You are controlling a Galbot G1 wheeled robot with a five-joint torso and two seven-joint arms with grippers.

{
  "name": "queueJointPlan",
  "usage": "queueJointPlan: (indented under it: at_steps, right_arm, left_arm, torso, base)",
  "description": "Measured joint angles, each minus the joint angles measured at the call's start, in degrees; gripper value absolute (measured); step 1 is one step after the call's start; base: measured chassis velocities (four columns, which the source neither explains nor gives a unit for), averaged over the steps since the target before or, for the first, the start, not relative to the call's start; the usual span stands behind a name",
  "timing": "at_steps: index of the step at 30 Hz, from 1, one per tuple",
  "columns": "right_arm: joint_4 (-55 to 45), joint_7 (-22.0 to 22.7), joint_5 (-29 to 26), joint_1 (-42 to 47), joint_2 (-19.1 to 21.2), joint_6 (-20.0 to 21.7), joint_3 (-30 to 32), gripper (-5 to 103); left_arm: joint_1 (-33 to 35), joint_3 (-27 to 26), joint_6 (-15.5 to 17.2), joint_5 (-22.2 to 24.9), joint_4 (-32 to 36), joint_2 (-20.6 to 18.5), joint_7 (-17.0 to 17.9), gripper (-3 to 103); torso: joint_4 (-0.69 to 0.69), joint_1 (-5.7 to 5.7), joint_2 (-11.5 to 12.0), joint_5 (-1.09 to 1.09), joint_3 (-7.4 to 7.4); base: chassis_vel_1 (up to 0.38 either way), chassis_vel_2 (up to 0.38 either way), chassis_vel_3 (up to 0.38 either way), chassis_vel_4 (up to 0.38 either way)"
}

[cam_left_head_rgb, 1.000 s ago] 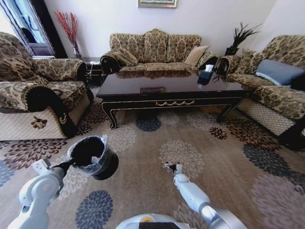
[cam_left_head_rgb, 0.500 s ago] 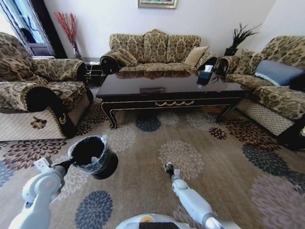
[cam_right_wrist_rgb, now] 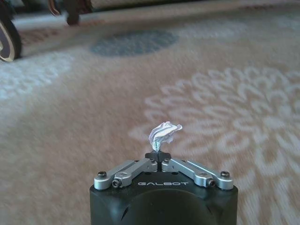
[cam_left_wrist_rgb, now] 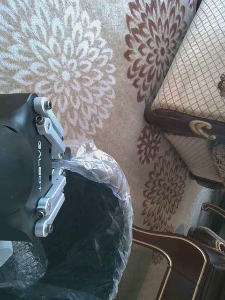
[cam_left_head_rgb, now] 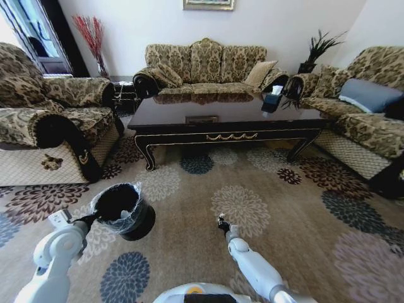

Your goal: Move to the front of the table and pick up the trash from the floor, then place it into the trash bin.

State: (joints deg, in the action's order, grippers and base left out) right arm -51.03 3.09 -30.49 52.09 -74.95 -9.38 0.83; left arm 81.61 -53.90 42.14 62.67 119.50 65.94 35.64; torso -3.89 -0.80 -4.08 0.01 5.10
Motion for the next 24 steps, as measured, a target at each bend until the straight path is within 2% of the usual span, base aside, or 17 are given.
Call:
queueJointPlan:
  at_steps: [6, 9, 10, 13, 15, 19, 24]
  right_arm:
    - [-8.3, -1.8, -1.7, 1.0, 3.1, -2.7, -0.1, 0]
    - [-17.4, -2.1, -3.2, 0.2, 7.6, -4.1, -1.1, 0]
    - [-17.4, -2.1, -3.2, 0.2, 7.6, -4.1, -1.1, 0]
    - [-26.1, -2.3, -9.9, -3.5, 13.3, -4.2, -4.5, 0]
    - [-31.0, -2.2, -14.9, -9.0, 15.5, -4.2, -8.3, 0]
    - [-34.9, -0.4, -17.7, -15.7, 15.7, -4.5, -12.9, 0]
    - [-37.4, -0.3, -20.7, -22.1, 14.4, -5.5, -19.3, 0]
  left_arm:
    - [-0.5, 1.4, 0.0, 0.0, 0.8, 0.4, 0.0, 3]
    - [-1.2, 3.3, 0.0, -0.1, 0.9, 0.6, 0.0, 3]
    - [-1.2, 3.3, 0.0, -0.1, 0.9, 0.6, 0.0, 3]
    - [-2.5, 5.2, 0.0, -1.2, 0.0, 0.5, -0.8, 3]
    - [-3.8, 6.3, 0.0, -1.3, -0.5, 0.1, -1.3, 3]
    - [-4.6, 7.1, 0.0, -1.3, -0.8, 0.0, -1.5, 3]
    - [-5.3, 7.7, 0.0, -1.2, -0.9, 0.3, -1.5, 3]
  torso:
    - [-0.01, 0.0, 0.0, 0.0, 0.0]
    - [-0.01, 0.0, 0.0, 0.01, 0.0]
    - [-0.01, 0.0, 0.0, 0.01, 0.0]
    - [-0.03, 0.0, 0.0, -0.03, 0.0]
    - [-0.01, 0.0, 0.0, -0.02, 0.0]
    - [0.02, 0.0, 0.0, -0.01, 0.0]
    - [0.02, 0.0, 0.0, -0.02, 0.0]
  base:
    - [0.0, 0.0, 0.0, 0.0]
    - [0.0, 0.0, 0.0, 0.0]
    - [0.0, 0.0, 0.0, 0.0]
    - [0.0, 0.0, 0.0, 0.0]
    - [0.0, 0.0, 0.0, 0.0]
    - [0.0, 0.0, 0.0, 0.0]
    - [0.0, 0.0, 0.0, 0.0]
